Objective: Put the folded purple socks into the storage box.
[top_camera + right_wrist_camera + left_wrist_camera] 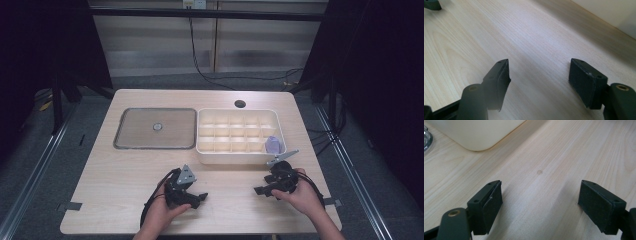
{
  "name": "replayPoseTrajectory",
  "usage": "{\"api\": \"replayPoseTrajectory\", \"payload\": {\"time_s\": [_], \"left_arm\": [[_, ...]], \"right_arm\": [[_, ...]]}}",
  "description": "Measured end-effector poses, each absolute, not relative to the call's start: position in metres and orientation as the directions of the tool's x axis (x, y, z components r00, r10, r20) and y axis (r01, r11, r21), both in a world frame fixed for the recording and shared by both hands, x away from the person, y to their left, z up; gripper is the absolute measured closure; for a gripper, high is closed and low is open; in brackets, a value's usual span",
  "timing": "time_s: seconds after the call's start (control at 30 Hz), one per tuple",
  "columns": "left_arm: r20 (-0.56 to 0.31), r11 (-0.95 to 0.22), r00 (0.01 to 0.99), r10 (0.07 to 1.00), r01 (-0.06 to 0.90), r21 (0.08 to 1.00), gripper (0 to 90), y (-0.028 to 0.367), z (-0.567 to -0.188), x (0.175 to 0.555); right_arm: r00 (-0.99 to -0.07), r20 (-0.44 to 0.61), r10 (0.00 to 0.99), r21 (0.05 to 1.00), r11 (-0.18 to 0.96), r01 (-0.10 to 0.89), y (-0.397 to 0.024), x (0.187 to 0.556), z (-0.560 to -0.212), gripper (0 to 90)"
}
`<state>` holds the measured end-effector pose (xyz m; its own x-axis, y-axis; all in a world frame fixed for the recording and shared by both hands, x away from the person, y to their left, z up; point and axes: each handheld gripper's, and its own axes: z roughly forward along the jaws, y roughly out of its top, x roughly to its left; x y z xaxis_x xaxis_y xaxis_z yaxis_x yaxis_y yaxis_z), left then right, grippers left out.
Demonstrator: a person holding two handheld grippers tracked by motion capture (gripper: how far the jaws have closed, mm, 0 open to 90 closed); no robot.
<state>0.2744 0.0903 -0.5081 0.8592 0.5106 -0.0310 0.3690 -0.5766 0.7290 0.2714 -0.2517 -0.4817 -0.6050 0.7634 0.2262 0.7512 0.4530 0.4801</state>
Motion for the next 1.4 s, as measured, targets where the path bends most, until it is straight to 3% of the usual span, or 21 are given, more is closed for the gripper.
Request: {"api": "replayPoseTrajectory", "payload": {"time_s": [1.03,1.4], "left_arm": [[-0.031,-0.576,0.860,0.510,0.368,0.730,18.8,0.090,-0.508,0.274],[-0.031,-0.576,0.859,0.511,0.369,0.729,18.8,0.090,-0.508,0.274]], "right_arm": [[-0.656,0.106,0.747,0.669,0.435,0.603,-0.257,0.244,-0.499,30.0],[-0.663,0.054,0.747,0.695,0.449,0.562,-0.255,0.236,-0.503,29.8]]}}
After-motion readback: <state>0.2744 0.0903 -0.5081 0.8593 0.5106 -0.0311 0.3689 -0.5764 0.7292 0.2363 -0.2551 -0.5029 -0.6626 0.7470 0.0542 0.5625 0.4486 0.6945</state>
